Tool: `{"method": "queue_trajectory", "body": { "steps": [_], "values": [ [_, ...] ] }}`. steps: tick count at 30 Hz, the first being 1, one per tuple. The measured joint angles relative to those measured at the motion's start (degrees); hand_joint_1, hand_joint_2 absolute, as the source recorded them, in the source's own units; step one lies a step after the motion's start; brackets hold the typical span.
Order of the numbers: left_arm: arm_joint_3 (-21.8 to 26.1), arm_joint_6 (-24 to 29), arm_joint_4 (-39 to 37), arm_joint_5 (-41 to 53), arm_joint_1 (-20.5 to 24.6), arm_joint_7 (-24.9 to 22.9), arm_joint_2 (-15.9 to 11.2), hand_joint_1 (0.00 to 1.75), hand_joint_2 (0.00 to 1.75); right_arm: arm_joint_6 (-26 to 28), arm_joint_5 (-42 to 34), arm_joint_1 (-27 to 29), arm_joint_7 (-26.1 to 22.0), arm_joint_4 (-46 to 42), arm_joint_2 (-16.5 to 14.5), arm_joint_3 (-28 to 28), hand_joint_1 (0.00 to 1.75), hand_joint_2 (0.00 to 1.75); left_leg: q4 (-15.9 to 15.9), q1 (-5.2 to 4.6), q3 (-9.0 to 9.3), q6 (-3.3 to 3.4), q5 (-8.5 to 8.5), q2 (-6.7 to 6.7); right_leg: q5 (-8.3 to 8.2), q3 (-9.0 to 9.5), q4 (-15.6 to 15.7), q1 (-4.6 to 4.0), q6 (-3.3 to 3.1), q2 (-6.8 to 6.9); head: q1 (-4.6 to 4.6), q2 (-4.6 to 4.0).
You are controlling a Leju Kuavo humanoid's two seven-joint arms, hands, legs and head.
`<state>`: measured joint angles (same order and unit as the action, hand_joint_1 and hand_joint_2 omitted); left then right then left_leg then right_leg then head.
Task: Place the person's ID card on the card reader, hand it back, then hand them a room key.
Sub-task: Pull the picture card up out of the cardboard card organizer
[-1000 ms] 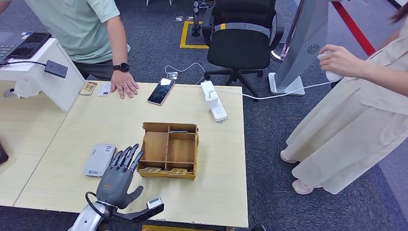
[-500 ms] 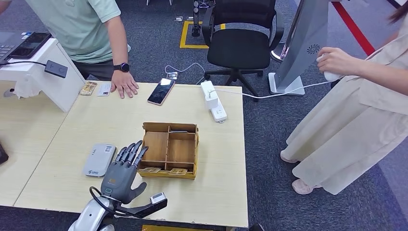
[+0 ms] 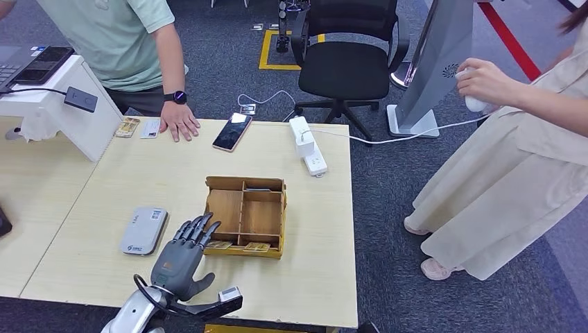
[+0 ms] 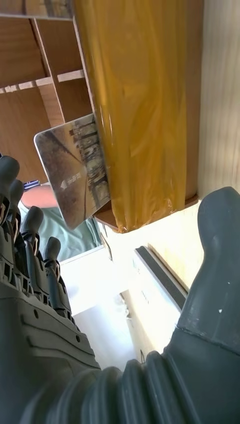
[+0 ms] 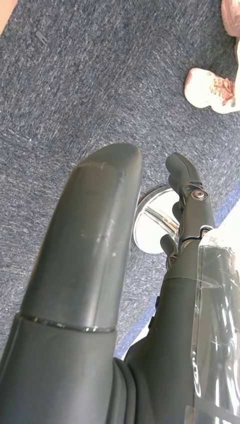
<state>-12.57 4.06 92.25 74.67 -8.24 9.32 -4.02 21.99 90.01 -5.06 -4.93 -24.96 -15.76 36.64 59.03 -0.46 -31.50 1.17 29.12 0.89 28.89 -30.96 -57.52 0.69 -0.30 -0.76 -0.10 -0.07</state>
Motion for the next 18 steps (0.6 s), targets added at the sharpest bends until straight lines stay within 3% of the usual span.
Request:
{"method": "queue_trajectory", "body": {
  "steps": [7, 18],
  "values": [
    [-0.23, 2.53, 0.0, 0.52, 0.22, -0.67, -0.02, 0.0, 1.75, -0.01, 0.0, 0.02, 0.15, 0.14, 0.0, -0.26, 0.0, 0.0, 0.0, 0.0, 0.0, 0.0, 0.0, 0.0, 0.0, 0.0, 0.0, 0.0, 0.0, 0.0, 0.0, 0.01],
    [-0.23, 5.12, 1.76, 3.38, 0.79, 0.52, 2.24, 0.0, 1.75, 0.01, 0.0, 0.06, 0.52, 0.13, 0.0, -0.56, 0.0, 0.0, 0.0, 0.0, 0.0, 0.0, 0.0, 0.0, 0.0, 0.0, 0.0, 0.0, 0.0, 0.0, 0.0, 0.0]
  ]
}}
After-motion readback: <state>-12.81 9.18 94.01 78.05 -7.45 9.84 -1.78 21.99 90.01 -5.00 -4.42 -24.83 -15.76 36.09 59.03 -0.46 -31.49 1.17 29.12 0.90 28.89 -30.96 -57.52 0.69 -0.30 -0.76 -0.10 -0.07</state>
